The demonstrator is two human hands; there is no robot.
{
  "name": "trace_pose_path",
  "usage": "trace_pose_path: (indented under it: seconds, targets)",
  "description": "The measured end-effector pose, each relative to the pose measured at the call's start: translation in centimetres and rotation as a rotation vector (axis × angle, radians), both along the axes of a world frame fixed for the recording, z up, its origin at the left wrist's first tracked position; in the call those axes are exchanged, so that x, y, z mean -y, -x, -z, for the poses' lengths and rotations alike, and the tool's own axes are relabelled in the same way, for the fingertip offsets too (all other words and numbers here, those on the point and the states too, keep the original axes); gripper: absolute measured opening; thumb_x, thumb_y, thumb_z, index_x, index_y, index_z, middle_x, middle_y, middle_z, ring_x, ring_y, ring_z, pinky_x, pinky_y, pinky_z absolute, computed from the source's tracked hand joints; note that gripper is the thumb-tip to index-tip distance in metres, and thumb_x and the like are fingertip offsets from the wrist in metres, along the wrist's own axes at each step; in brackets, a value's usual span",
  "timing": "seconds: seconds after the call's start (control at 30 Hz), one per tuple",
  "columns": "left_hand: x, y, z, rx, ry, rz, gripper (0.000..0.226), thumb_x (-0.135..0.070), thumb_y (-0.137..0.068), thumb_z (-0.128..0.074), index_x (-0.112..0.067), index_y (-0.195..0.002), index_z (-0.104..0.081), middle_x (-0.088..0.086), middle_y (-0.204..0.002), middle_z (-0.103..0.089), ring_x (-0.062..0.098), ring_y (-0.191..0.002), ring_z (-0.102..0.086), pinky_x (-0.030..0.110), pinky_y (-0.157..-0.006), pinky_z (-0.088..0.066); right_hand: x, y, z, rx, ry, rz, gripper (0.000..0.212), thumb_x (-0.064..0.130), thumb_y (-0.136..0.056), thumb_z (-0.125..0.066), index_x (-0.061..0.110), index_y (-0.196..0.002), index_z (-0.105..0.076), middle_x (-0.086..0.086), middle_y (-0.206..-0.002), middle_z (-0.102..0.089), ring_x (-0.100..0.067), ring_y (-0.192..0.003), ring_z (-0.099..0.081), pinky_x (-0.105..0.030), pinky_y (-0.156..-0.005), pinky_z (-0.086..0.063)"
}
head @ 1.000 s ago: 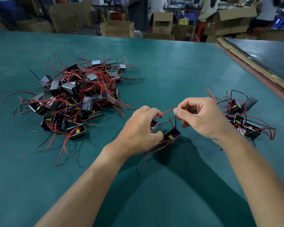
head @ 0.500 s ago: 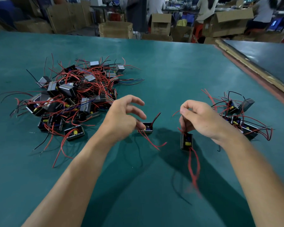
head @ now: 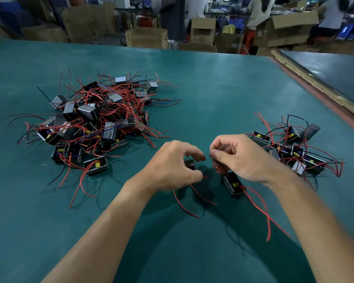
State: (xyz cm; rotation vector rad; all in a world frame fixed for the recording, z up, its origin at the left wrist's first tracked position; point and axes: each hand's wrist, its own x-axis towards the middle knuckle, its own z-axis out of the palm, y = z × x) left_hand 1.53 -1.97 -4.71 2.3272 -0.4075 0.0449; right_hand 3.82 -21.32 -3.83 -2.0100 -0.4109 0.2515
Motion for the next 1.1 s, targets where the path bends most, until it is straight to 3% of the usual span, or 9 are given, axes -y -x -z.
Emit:
trace_pose_path:
  seconds: [0.07,0.2,0.33,0.47,0.6,0.7,0.77,0.93,1.1]
  targets:
    - [-0.1,0.2,0.0,0.004,-0.025,0.049,0.042,-0.032,-0.056,-0.062,-0.027,-0.096,-0.076,-0.017,-0.092,-0.070,0.000,-0.089,-0.060,0.010,-0.081,-0.046,-0.1,0.1,0.0,0.023,-0.003,-0.008,0.022,0.005,-0.098,-0.057,0.011,-0.077,-0.061,0.001,-0.058,-0.064,-0.012,-0.053,-0.060,-0.021,-0.054,-0.050]
    - [-0.1,-0.3,0.3,0.032,-0.023,0.084,0.020,-0.030,-0.075,-0.062,-0.016,-0.083,-0.075,0.001,-0.079,-0.070,0.020,-0.076,-0.064,0.038,-0.075,-0.052,-0.2,0.1,-0.2,0.121,0.018,0.008,0.019,0.005,-0.094,-0.064,0.011,-0.076,-0.065,0.000,-0.061,-0.065,-0.014,-0.056,-0.060,-0.034,-0.055,-0.053]
    - [-0.1,-0.9,0.8,0.037,0.027,0.021,0.027,-0.034,-0.085,-0.058,-0.012,-0.085,-0.072,0.019,-0.077,-0.065,0.026,-0.064,-0.055,0.049,-0.068,-0.050,-0.1,-0.1,-0.1,0.194,0.018,0.019,0.016,0.007,-0.092,-0.067,0.012,-0.076,-0.068,-0.016,-0.071,-0.068,-0.022,-0.062,-0.060,-0.051,-0.070,-0.055]
    - [-0.1,-1.0,1.0,-0.021,0.132,-0.022,0.017,-0.024,-0.089,-0.060,-0.022,-0.085,-0.076,0.003,-0.073,-0.071,0.026,-0.067,-0.061,0.044,-0.072,-0.055,0.2,-0.2,0.0,0.193,-0.026,0.036,0.017,0.010,-0.091,-0.069,0.015,-0.075,-0.070,-0.013,-0.070,-0.069,-0.018,-0.061,-0.063,-0.052,-0.070,-0.055]
    - [-0.1,-1.0,1.0,-0.069,0.215,-0.023,0.018,-0.011,-0.090,-0.064,-0.020,-0.087,-0.079,-0.002,-0.077,-0.075,0.007,-0.067,-0.059,0.041,-0.079,-0.057,0.2,-0.3,0.0,0.197,-0.024,0.043,0.015,0.013,-0.089,-0.069,0.016,-0.075,-0.071,-0.011,-0.069,-0.070,-0.018,-0.062,-0.062,-0.053,-0.070,-0.055]
    - [0.1,-1.0,0.8,-0.019,0.315,-0.063,0.012,-0.008,-0.085,-0.072,-0.016,-0.088,-0.080,0.008,-0.077,-0.074,0.024,-0.065,-0.061,0.047,-0.072,-0.057,0.2,-0.2,-0.1,0.187,-0.037,0.048,0.015,0.015,-0.088,-0.069,0.015,-0.074,-0.071,-0.009,-0.069,-0.071,-0.017,-0.063,-0.064,-0.055,-0.073,-0.057]
    - [0.1,-1.1,0.7,0.023,0.345,-0.071,0.008,-0.008,-0.082,-0.076,-0.013,-0.086,-0.080,0.002,-0.074,-0.072,0.033,-0.067,-0.065,0.044,-0.068,-0.057,0.2,-0.2,-0.2,0.185,-0.036,0.052,0.015,0.014,-0.088,-0.068,0.014,-0.073,-0.071,-0.008,-0.069,-0.071,-0.017,-0.063,-0.065,-0.055,-0.073,-0.057]
    - [0.0,-1.0,0.5,-0.008,0.398,-0.080,0.012,-0.010,-0.074,-0.083,-0.019,-0.081,-0.078,-0.006,-0.073,-0.075,0.005,-0.064,-0.066,0.030,-0.068,-0.057,0.1,-0.1,-0.2,0.195,-0.017,0.060,0.016,0.015,-0.089,-0.069,0.014,-0.073,-0.070,-0.009,-0.069,-0.071,-0.022,-0.062,-0.065,-0.054,-0.073,-0.057]
    - [0.0,-0.7,0.3,-0.036,0.376,-0.021,0.017,-0.010,-0.070,-0.086,-0.015,-0.069,-0.070,0.002,-0.067,-0.072,0.012,-0.059,-0.062,0.041,-0.066,-0.058,-0.2,-0.1,-0.2,0.221,0.000,0.050,0.015,0.015,-0.089,-0.070,0.013,-0.074,-0.071,-0.010,-0.069,-0.070,-0.034,-0.066,-0.065,-0.050,-0.070,-0.057]
